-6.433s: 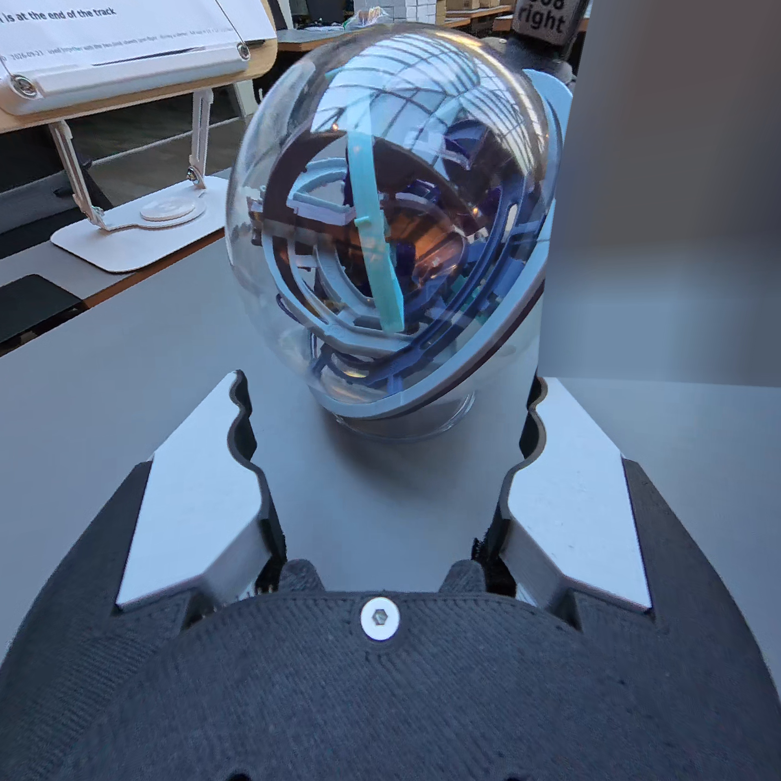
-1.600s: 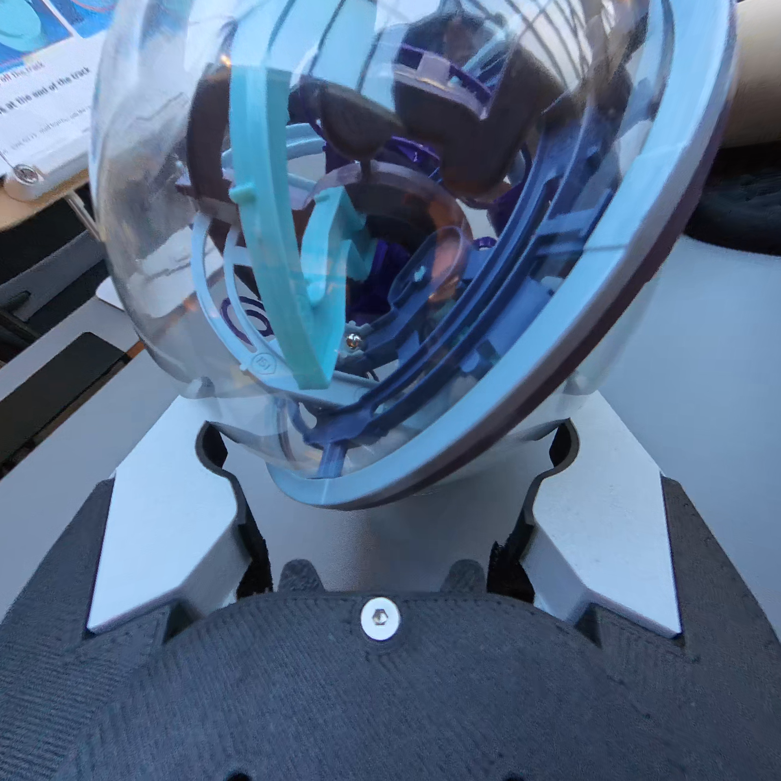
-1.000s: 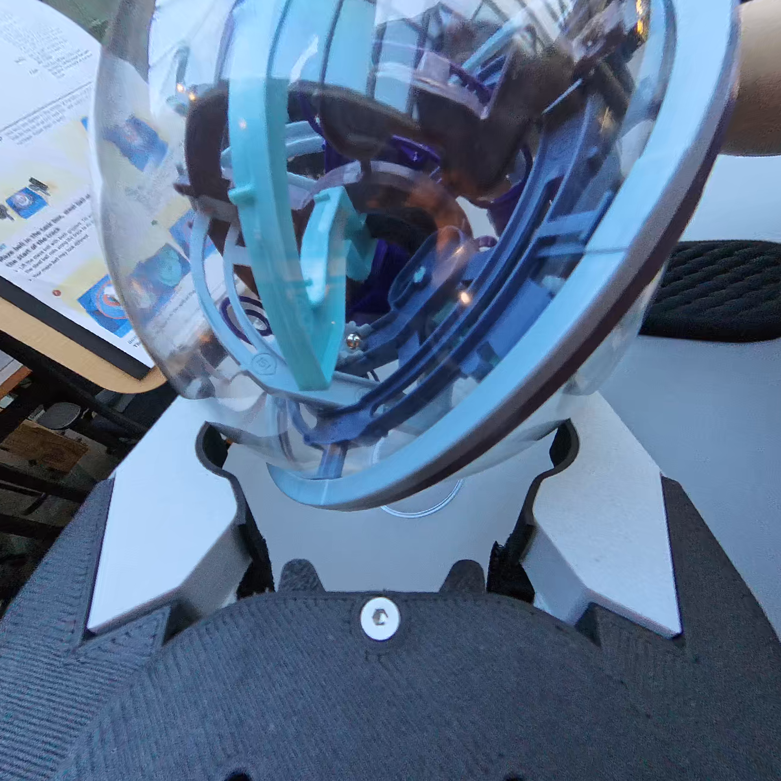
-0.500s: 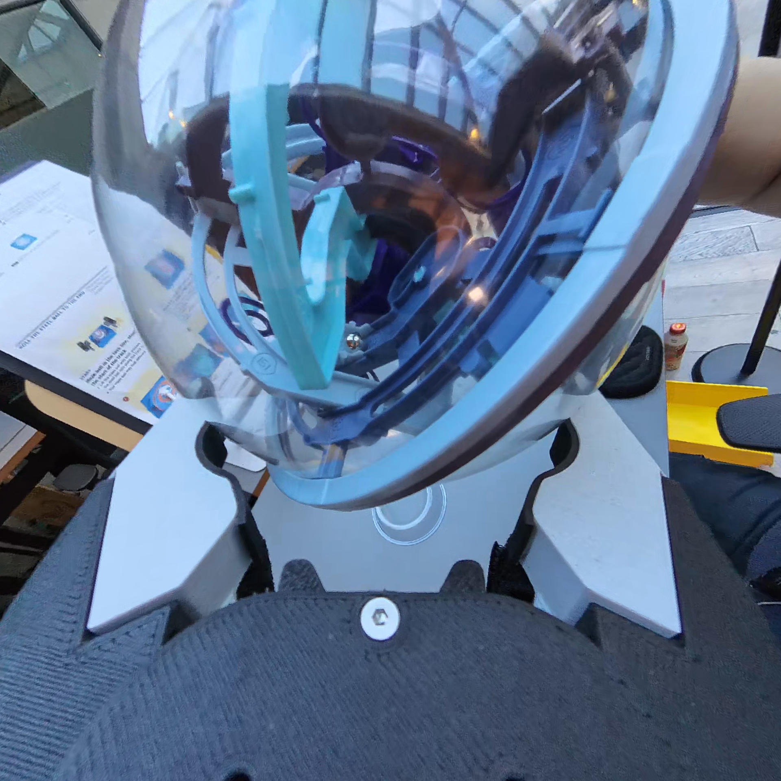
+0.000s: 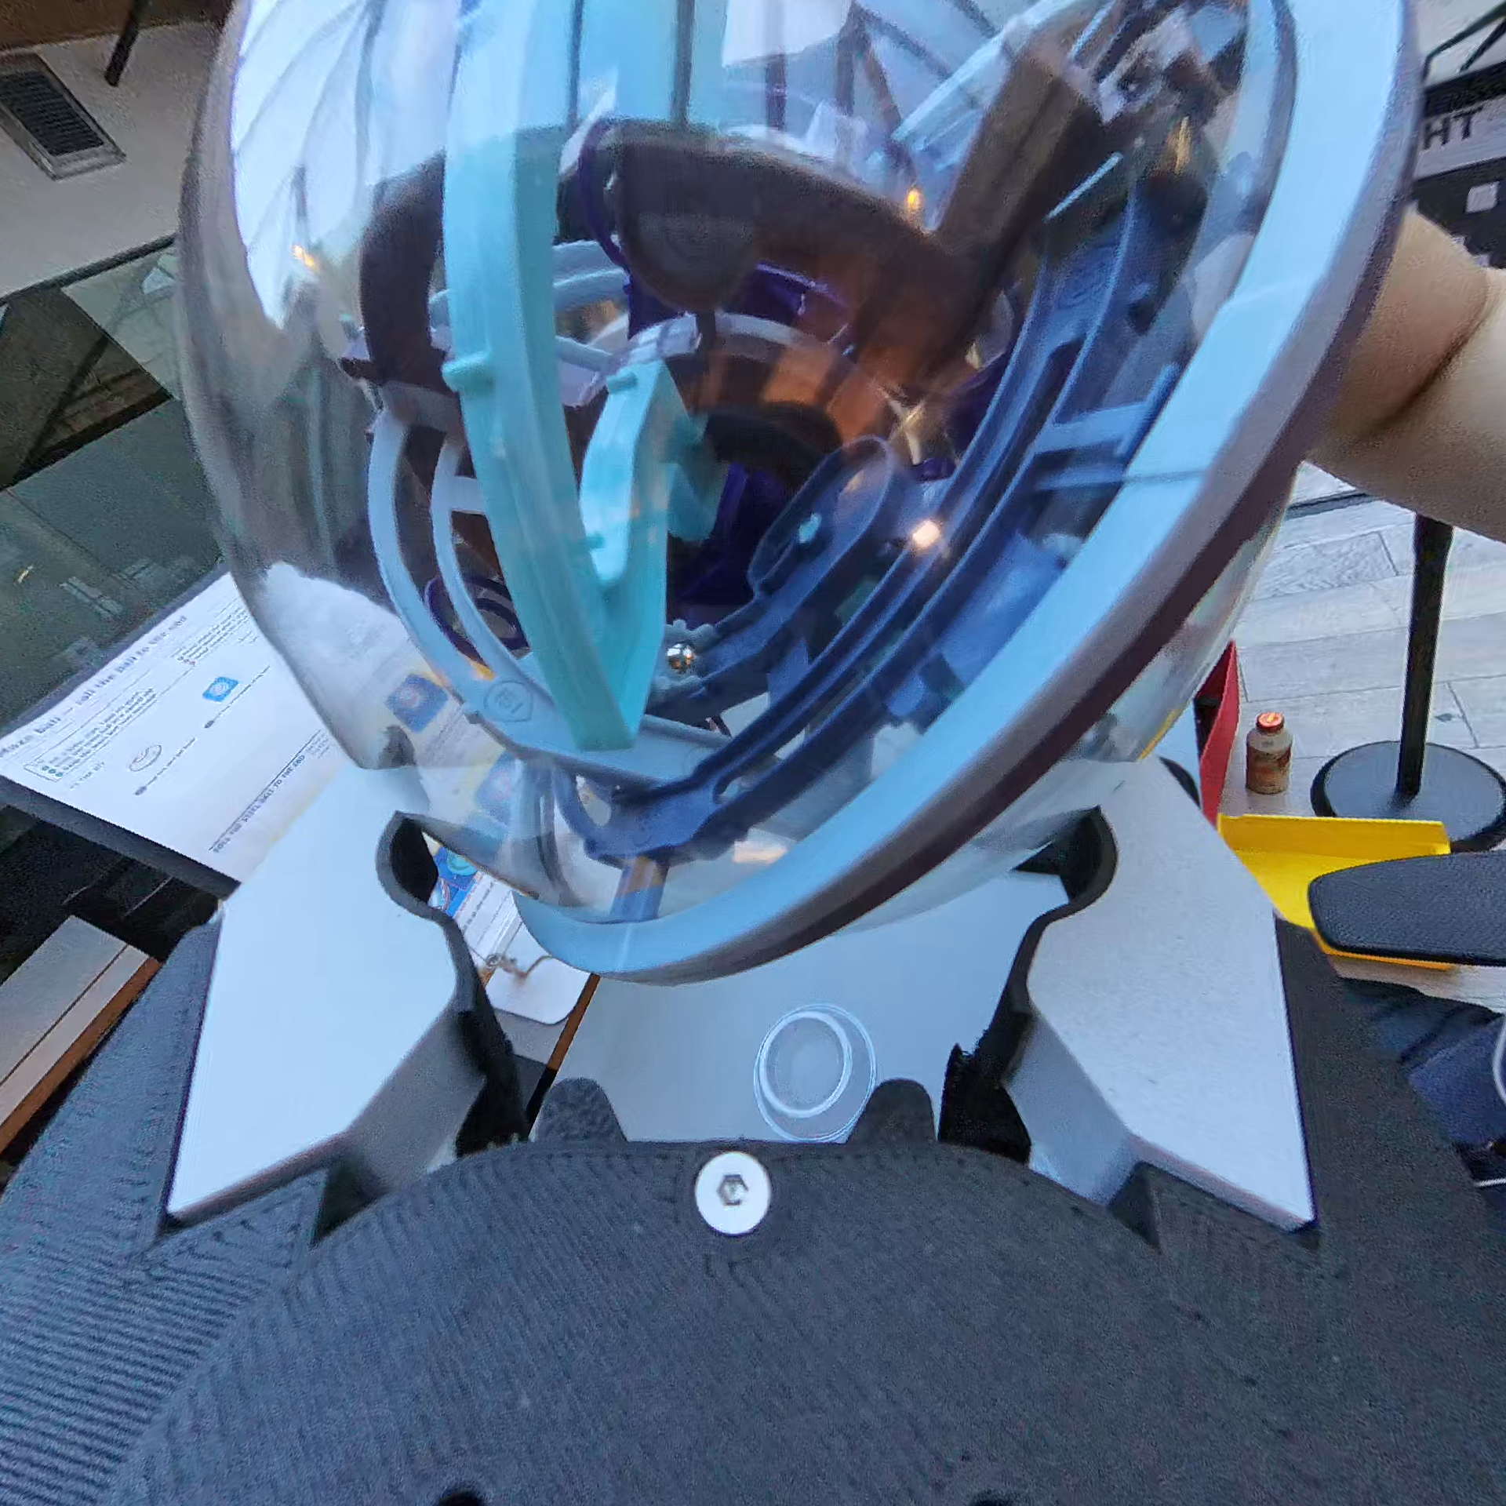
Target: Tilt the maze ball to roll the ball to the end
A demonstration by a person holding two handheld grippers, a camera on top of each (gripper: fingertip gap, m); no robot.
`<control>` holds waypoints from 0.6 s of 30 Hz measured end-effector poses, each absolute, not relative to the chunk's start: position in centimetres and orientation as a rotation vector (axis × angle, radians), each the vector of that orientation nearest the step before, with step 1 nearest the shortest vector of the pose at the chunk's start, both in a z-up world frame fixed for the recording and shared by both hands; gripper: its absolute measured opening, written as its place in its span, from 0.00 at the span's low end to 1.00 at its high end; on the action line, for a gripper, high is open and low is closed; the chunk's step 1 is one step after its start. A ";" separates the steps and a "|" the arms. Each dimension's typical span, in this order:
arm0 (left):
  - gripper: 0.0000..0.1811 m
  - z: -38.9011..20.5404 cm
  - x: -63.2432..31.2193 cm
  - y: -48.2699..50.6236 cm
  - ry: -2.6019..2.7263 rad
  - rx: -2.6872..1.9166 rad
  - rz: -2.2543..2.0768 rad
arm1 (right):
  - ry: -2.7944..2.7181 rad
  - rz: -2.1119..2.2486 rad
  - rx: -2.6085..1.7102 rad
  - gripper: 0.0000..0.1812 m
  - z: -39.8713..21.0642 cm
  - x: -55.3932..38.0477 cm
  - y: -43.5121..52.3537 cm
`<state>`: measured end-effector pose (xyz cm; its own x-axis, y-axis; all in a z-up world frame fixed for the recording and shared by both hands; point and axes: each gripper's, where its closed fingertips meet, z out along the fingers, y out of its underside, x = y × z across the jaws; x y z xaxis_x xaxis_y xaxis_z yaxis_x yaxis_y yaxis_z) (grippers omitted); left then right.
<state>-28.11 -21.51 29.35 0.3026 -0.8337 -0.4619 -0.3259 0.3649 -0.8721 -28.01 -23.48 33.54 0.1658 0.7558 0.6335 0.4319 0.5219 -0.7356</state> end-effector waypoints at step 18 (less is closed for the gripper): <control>0.86 33.5 -28.7 -24.6 1.195 -1.179 -0.583 | -1.508 0.336 -1.111 0.87 37.9 -29.2 -26.5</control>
<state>-28.69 -24.59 33.52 0.3251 -0.8587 -0.3961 -0.2165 0.3401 -0.9151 -29.16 -26.51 37.92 0.1258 0.7802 0.6127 0.4466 0.5070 -0.7372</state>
